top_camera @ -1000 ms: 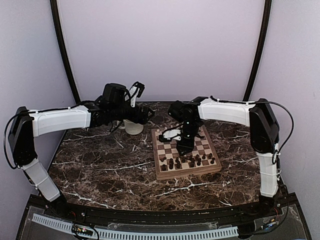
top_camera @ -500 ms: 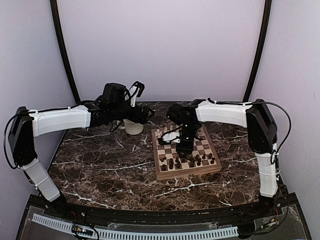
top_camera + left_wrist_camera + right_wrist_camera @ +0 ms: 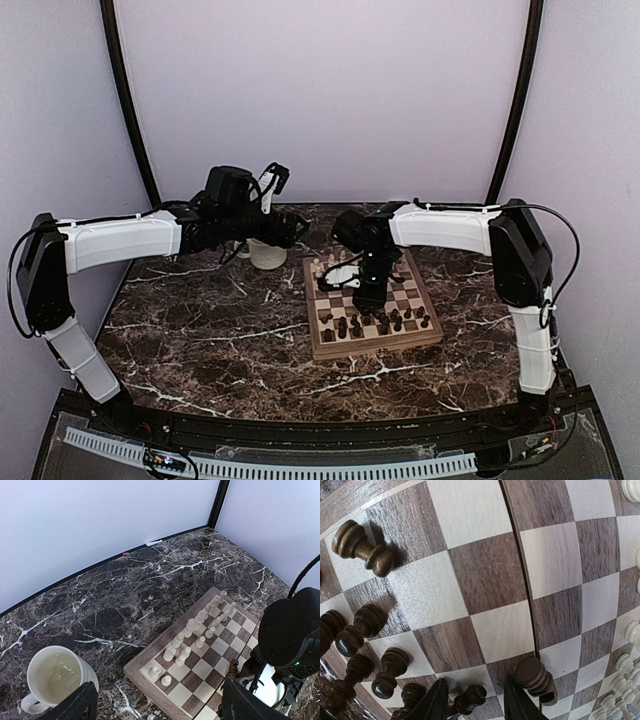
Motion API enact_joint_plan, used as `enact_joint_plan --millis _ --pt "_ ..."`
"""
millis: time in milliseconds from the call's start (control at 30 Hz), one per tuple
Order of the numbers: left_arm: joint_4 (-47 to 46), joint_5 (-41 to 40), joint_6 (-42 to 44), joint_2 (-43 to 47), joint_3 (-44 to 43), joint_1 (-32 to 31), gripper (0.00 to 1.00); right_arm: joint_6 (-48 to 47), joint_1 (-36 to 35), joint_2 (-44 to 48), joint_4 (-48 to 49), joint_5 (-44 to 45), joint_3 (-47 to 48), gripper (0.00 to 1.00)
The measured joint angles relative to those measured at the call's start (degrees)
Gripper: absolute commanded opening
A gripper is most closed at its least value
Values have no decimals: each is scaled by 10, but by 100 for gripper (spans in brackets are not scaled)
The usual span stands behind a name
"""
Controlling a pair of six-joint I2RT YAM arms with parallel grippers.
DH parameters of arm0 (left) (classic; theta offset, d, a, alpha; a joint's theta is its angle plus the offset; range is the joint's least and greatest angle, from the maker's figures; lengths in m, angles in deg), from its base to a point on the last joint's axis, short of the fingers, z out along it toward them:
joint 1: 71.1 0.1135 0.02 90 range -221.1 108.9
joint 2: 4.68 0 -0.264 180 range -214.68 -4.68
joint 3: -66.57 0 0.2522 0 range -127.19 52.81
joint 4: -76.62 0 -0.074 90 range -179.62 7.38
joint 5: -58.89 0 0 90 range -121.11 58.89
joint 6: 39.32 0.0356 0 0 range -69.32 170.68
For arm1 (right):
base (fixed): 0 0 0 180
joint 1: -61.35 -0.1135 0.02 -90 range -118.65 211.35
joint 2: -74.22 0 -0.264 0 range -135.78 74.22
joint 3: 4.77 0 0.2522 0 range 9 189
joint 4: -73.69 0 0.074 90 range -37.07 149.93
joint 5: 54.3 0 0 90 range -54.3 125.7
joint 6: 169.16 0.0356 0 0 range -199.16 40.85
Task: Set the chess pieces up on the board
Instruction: Pick up the king from the chessboard.
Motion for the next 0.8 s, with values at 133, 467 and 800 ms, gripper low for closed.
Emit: enact_joint_plan --millis 133,467,800 --pt "0 0 0 0 0 0 88 12 0 0 -1 -1 0 40" --pt "0 0 0 0 0 0 88 49 7 1 -8 -21 0 40" --pt "0 0 0 0 0 0 88 77 18 6 0 -26 -9 25"
